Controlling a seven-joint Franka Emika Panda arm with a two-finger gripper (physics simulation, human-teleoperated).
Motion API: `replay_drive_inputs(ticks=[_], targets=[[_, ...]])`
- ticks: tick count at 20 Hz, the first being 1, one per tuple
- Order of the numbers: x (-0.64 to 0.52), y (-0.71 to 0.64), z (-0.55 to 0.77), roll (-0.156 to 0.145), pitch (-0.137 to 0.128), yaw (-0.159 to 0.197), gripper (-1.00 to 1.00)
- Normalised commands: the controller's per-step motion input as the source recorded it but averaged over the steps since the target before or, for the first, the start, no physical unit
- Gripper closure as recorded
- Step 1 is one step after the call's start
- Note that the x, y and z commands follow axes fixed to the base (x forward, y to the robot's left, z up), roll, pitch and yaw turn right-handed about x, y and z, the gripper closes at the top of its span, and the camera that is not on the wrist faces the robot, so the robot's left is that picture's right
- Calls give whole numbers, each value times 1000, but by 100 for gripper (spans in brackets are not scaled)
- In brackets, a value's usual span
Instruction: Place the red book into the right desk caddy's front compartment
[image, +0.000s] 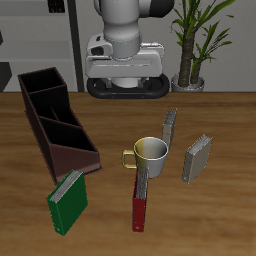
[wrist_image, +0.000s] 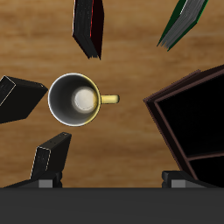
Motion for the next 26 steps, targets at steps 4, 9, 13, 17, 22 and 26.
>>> replay_drive_inputs(ticks=[4, 9, 13, 17, 22, 26], targets=[[350, -86, 250, -9, -79, 77, -100], [367, -186, 239, 23, -33, -22, -100], [472, -7, 106, -39, -47, 19, -100], [369, 44, -136, -28, -13, -12, -100], [439, 42, -167, 5, 11, -15, -100], [291, -90, -48, -25, -31, -9, -100]])
